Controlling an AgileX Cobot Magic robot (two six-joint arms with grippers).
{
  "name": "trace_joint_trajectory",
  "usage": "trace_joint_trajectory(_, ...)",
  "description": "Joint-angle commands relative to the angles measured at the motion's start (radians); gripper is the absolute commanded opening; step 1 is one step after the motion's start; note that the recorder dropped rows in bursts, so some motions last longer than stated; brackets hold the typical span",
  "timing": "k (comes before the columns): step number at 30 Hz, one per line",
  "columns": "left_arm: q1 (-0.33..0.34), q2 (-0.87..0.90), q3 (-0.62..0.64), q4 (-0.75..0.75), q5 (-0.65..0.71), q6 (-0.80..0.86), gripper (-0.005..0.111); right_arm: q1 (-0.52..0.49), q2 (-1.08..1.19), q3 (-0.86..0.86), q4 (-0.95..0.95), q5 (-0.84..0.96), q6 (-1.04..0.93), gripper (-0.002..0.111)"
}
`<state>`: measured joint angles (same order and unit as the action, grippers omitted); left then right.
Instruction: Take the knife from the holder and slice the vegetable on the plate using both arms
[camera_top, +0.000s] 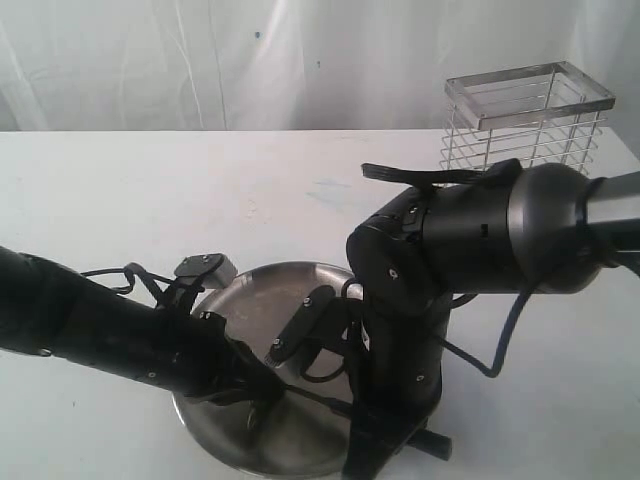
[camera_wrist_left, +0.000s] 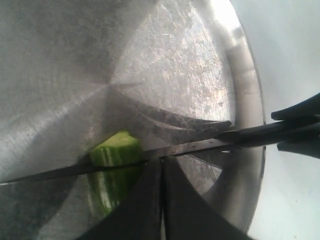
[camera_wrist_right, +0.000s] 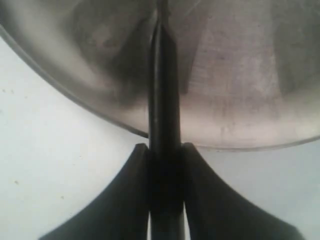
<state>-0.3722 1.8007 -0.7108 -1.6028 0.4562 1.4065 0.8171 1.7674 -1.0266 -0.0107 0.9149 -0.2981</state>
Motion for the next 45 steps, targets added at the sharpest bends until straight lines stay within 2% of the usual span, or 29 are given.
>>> trace_joint_trajectory(1,0.001,0.009,0.002,-0.011,-0.109,0.006,0.0,-0.001,-0.01,-0.001,0.011,0.024,-0.009,0.0)
trace_joint_trajectory(7,0.003,0.009,0.0,-0.017,-0.116,0.006,0.0,-0.001,-0.01,-0.001,-0.057,0.082,0.032,0.0)
trace_joint_trajectory(13,0.072,-0.007,-0.002,-0.038,-0.036,0.006,0.0,-0.001,-0.01,-0.001,-0.073,0.092,0.039,0.0)
trace_joint_trajectory(22,0.072,-0.007,0.0,-0.027,0.064,0.006,0.0,-0.001,-0.01,-0.001,-0.075,0.066,0.039,0.0)
trace_joint_trajectory(34,0.072,-0.009,0.0,-0.005,0.1,0.006,0.0,-0.001,0.059,-0.087,-0.075,0.089,0.039,0.0)
trace_joint_trajectory(40,0.072,-0.057,0.0,0.018,0.027,0.004,0.0,-0.001,0.062,-0.102,-0.073,0.092,0.039,0.0)
trace_joint_trajectory(45,0.072,-0.153,0.0,0.034,-0.092,-0.022,0.0,-0.001,0.062,-0.102,-0.073,0.092,0.039,0.0)
